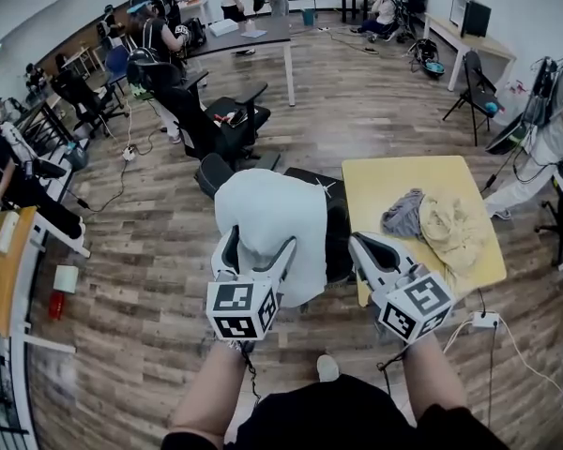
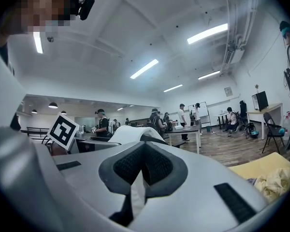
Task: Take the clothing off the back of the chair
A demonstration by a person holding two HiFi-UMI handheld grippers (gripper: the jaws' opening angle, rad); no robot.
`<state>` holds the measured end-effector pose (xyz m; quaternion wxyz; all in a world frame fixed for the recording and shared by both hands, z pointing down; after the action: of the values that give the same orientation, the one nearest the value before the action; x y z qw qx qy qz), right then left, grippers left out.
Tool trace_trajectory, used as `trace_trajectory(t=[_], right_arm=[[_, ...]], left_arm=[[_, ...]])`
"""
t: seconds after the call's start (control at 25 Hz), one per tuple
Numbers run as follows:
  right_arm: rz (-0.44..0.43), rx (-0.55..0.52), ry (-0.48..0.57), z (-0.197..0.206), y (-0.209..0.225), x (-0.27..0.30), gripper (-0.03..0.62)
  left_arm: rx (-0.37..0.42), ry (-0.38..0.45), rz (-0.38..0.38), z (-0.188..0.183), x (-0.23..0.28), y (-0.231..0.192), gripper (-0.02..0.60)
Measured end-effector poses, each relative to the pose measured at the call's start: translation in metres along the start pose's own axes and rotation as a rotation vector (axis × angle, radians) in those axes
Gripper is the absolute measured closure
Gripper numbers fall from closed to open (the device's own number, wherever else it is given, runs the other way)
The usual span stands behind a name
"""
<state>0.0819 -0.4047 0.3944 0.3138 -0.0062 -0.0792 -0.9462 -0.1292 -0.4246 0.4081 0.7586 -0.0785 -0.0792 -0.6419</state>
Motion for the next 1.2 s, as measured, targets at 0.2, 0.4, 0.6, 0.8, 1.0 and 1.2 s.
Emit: trace_trajectory(t=[0.2, 0.4, 0.6, 0.8, 1.0, 1.2], right_arm=[[-0.004, 0.028, -0.002, 0.008, 0.014, 0.003, 0.581], [-0.005, 0.048, -0.004, 0.014, 0.022, 0.003, 0.582], [-0.002, 0.058, -0.003, 0.016, 0.027, 0.005, 0.581], [-0.007, 0.063, -0.007, 0.020, 0.024, 0.007, 0.582], [-0.003, 0.071, -0.013, 0.018, 0.017, 0.010, 0.582], [-0.008, 0.068, -0.009, 0.017, 0.008, 0.013, 0.580]], left_arm=[[0.011, -0.022, -0.017, 0.004, 0.018, 0.002, 0.118], [0.029, -0.011, -0.042, 0.006, 0.026, 0.004, 0.118], [0.056, 0.002, -0.068, 0.007, 0.027, 0.001, 0.124], [0.095, -0.005, -0.099, 0.012, 0.020, -0.005, 0.246], [0.090, -0.022, -0.106, 0.013, 0.012, -0.012, 0.427], [0.066, -0.041, -0.068, 0.014, 0.004, -0.014, 0.510]])
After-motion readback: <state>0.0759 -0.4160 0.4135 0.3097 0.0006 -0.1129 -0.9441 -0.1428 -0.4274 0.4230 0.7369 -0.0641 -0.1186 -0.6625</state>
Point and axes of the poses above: the fingertips, and each gripper's own axes: x forward along the fingers, y to its right, z out of its underside, the point moved 6 cm from there along -x, backward along the fingers, and after that the axes turned 10 degrees about -z, right-handed, at the moved point
